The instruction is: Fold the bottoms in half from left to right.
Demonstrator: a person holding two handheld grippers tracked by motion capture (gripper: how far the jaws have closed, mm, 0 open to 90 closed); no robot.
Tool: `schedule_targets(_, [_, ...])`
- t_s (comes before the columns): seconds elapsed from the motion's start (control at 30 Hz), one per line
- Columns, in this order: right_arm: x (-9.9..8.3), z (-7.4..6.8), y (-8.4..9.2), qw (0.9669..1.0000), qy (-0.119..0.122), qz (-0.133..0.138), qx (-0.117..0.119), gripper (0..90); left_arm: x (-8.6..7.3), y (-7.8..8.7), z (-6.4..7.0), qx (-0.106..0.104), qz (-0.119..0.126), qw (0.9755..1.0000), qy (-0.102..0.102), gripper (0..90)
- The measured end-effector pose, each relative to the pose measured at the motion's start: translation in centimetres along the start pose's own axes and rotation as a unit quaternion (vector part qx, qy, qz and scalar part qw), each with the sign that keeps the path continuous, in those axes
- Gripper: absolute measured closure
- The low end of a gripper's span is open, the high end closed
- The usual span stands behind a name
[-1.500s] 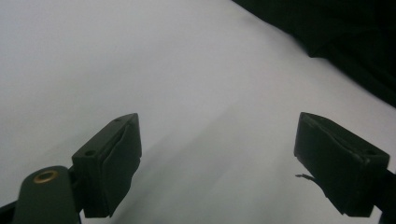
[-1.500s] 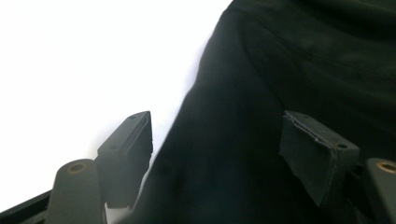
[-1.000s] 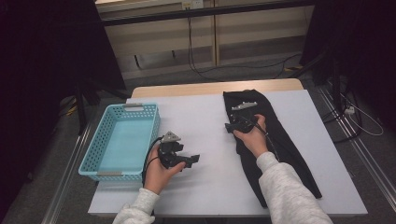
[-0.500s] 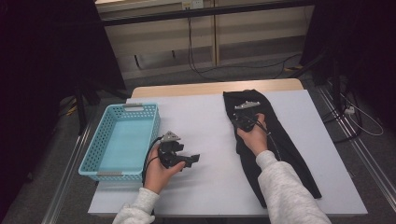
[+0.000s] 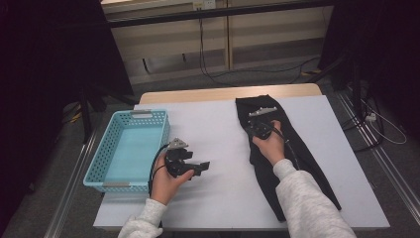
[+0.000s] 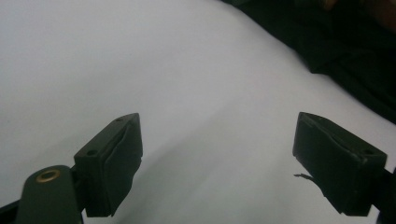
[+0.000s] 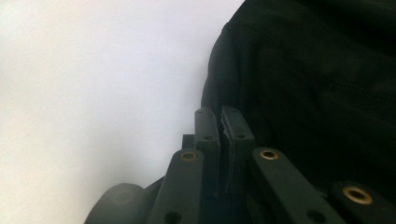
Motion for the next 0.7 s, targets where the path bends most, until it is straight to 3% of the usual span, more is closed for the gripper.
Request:
schedule_targets(0.37, [-0.4, -4.5, 0.2, 0.9965, 0.045, -0.006, 0.07, 86.8, 0.0, 0.3, -0.3, 0.003, -0.001, 1.0, 0.002, 15.9])
schedule_targets(0.7, [-1.3, -8.9, 0.7, 0.988, 0.083, -0.007, 0.129, 86.6, 0.1, 0.4, -0.4, 0.004, 0.001, 1.0, 0.005, 15.7])
Point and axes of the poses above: each handheld gripper's, and its own axes: y roughly backward along the jaws, x roughly out of its top, z roughly to its right, the point moved 7 cm from there along -y, roughly forward along the jaws, and after that the axes turned 5 degrees about -z, right-handed, at the moved point
